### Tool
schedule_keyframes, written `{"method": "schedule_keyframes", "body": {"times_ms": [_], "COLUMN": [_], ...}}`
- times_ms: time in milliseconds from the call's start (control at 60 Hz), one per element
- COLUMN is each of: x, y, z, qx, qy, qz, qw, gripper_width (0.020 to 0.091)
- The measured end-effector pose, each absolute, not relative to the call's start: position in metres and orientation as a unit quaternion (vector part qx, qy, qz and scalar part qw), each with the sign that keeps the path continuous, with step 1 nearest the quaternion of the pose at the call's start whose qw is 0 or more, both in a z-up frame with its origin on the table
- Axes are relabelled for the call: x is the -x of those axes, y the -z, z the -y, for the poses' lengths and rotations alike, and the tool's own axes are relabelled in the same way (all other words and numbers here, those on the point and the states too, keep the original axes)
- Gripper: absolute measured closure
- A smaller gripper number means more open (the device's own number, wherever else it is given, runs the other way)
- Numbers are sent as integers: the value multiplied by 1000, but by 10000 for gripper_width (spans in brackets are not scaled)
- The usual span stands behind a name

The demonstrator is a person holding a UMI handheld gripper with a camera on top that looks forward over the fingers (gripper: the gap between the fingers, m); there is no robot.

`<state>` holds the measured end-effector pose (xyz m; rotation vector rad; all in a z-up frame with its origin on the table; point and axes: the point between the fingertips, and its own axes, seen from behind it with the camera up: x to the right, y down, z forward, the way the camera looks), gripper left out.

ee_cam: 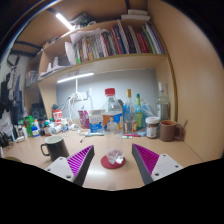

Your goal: Pour water

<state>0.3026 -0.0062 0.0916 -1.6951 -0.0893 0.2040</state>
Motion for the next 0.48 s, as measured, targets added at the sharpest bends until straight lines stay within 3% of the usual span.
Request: {"method": "schedule_keyframes", "body": {"times_ms": [267,483], "x": [-299,-293], "y": [-73,-59], "z": [138,197], "qx": [760,759], "qy": [-79,-92], "qz": [50,29], "qw": [643,644], "gripper_width": [271,269]}}
